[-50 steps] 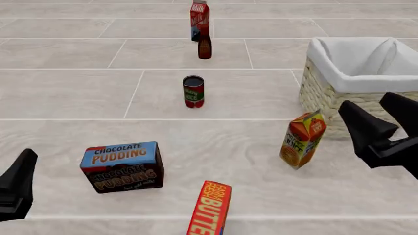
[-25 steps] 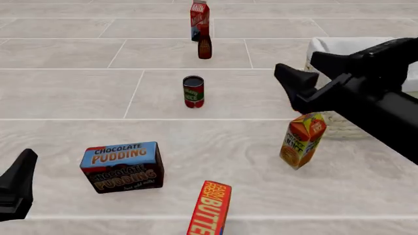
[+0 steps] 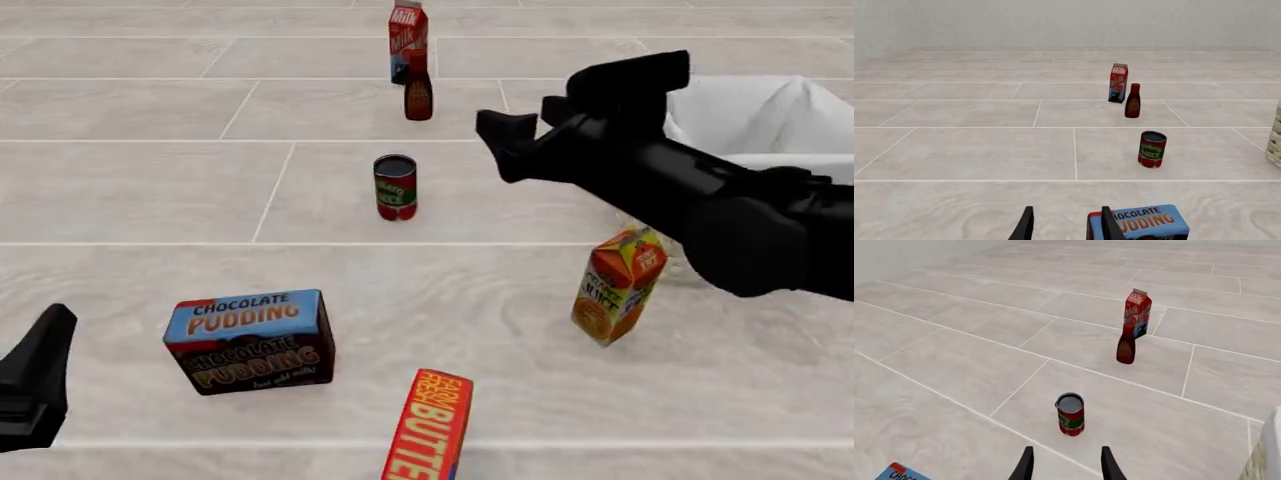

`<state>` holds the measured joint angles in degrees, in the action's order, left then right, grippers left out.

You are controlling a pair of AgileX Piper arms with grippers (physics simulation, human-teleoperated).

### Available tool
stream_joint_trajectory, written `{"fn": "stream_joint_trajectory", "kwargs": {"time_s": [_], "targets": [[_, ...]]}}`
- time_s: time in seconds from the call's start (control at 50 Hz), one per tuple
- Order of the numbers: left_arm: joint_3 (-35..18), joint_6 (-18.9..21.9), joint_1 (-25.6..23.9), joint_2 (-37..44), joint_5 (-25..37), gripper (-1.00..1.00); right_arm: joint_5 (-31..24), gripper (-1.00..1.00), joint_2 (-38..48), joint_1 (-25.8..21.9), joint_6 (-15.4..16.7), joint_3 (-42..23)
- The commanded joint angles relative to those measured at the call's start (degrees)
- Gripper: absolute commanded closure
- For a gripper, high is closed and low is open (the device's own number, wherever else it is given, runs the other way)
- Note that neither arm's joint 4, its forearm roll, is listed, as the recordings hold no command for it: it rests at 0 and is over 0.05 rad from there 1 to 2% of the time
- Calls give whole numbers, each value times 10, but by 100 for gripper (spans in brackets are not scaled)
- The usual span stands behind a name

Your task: Pick the tomato sauce and place it in the basket.

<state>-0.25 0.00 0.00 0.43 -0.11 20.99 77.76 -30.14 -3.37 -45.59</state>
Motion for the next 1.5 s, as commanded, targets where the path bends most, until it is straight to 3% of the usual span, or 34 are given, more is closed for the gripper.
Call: {"fn": "stream_joint_trajectory", "kwargs": {"time_s": [0.02, 0.94, 1.5], "targets": [[0, 0, 0, 0, 0, -100, 3, -100, 76, 4, -16, -54], [0, 0, 0, 0, 0, -100, -30, -100, 309, -16, 5, -254], [0, 0, 0, 0, 0, -100, -38, -100, 397, -6, 11, -321]]}}
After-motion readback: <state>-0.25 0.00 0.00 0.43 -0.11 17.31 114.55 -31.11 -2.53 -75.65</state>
